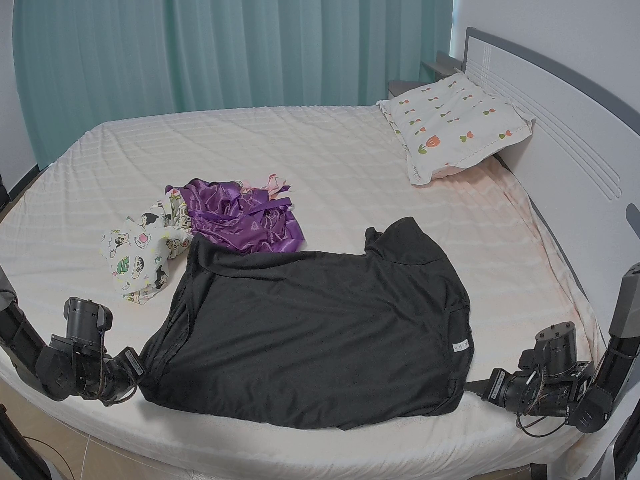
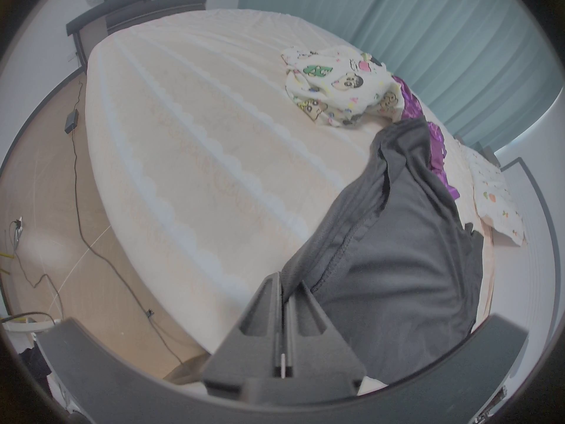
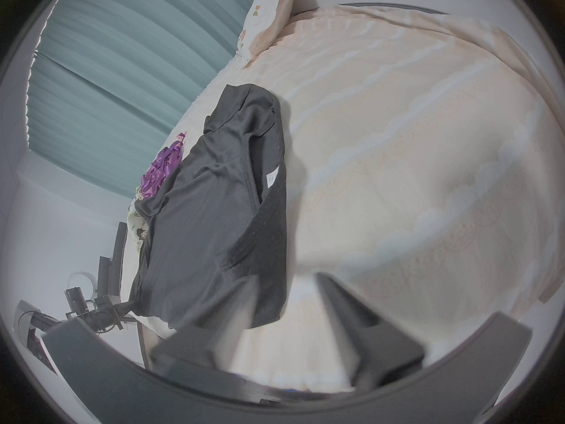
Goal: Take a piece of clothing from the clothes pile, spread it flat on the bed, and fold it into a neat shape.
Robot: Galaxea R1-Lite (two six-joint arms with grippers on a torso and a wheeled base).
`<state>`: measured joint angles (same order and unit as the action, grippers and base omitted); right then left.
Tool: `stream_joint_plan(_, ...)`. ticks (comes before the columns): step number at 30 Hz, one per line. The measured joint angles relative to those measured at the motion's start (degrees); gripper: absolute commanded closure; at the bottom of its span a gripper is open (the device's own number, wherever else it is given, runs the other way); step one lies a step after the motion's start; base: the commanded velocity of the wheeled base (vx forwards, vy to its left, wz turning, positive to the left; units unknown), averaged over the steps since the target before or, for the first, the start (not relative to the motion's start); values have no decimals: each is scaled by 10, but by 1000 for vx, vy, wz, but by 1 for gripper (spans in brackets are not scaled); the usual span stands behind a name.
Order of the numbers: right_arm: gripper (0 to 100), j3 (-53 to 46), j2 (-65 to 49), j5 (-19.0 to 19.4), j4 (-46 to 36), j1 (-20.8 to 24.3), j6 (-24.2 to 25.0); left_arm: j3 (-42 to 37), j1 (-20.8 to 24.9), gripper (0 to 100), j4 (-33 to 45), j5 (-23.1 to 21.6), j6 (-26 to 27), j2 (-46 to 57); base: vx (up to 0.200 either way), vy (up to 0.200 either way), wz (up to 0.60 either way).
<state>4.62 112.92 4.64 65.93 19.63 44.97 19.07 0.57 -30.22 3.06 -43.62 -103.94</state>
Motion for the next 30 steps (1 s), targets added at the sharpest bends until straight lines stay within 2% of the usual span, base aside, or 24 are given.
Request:
stream_joint_plan(5,0,-18,-15,19,1,-9,1,2,4,100,41,-30,1,19,0,0,0)
stream_joint_plan(10,0,-26,-29,43,2,-9,6,3,5,100,44,-34,7,28,0,0,0)
stream_joint_plan(13,0,-25,-34,55,2,0,29,4,6,100,44,-35,10,30,0,0,0)
stream_joint_plan(16,0,-7,-33,55,3,18,54,4,5,100,41,-35,11,32,0,0,0)
stream_joint_plan(21,0,35,-9,38,2,40,66,5,5,100,38,-39,11,35,0,0,0)
stream_joint_plan(22,100,42,-3,35,2,43,67,6,5,100,38,-41,10,36,0,0,0)
stream_joint_plan(26,100,73,22,27,1,46,68,10,2,100,37,-44,8,39,0,0,0)
stream_joint_plan(30,100,103,36,25,1,28,68,22,1,100,33,-44,-10,40,0,0,0)
